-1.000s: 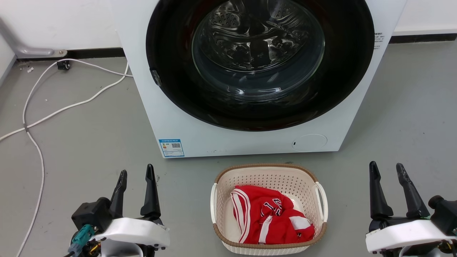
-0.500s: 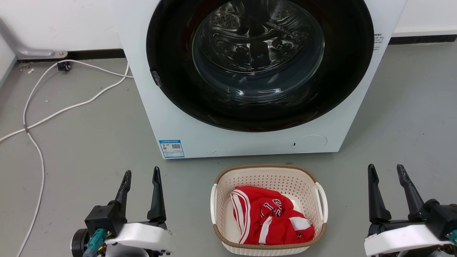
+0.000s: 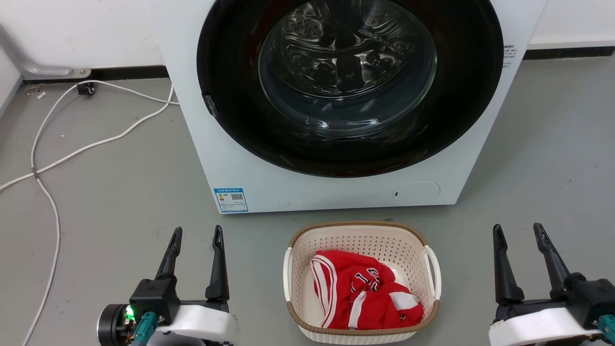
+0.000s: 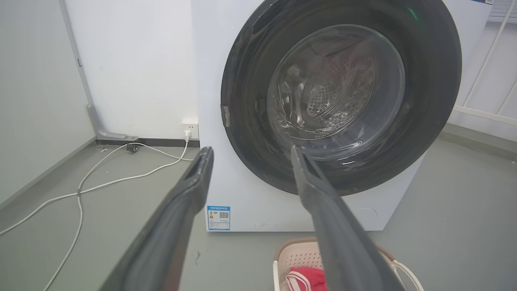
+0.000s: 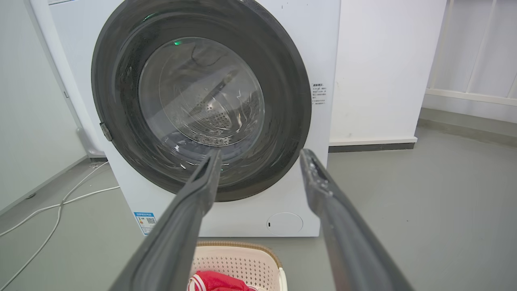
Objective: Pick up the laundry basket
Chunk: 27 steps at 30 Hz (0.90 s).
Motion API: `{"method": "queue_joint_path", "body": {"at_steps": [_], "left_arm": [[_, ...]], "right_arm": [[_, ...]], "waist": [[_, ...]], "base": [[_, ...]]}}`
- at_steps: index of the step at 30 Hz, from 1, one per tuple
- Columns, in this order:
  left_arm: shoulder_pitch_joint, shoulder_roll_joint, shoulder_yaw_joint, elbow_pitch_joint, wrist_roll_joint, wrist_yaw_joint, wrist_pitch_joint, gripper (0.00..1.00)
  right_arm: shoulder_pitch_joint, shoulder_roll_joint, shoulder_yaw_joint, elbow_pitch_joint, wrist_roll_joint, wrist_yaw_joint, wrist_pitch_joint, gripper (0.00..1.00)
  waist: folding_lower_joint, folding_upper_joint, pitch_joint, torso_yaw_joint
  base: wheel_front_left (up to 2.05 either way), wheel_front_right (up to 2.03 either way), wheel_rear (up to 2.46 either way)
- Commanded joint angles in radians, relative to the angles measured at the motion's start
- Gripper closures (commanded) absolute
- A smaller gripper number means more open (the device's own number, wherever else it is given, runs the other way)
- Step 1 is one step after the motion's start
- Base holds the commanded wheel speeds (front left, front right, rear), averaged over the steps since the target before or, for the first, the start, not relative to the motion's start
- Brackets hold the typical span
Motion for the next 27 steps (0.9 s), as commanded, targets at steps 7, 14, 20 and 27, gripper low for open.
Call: {"method": "queue_joint_path", "body": {"at_steps": [7,14,20,27], "left_arm": [[0.015,0.003,-0.007,-0.007,0.059,0.011,-0.019,0.0],[0.019,0.003,-0.006,-0.005,0.076,0.013,-0.026,0.0],[0.017,0.003,-0.004,0.002,0.076,0.011,-0.026,0.0],[0.02,0.003,-0.002,0.006,0.079,0.01,-0.026,0.0]], "right_arm": [[0.017,-0.003,0.0,-0.006,-0.045,0.0,-0.018,0.0],[0.019,-0.002,0.003,0.003,-0.048,0.0,-0.024,0.0],[0.016,-0.002,0.001,0.015,-0.025,0.0,-0.024,0.0],[0.015,-0.002,0.005,0.021,-0.021,0.0,-0.024,0.0]], "waist": [[0.0,0.0,0.002,-0.001],[0.0,0.0,0.001,-0.001],[0.0,0.0,0.0,0.001],[0.0,0.0,-0.001,0.001]], "base": [[0.0,0.0,0.0],[0.0,0.0,0.0],[0.0,0.0,0.0],[0.0,0.0,0.0]]}}
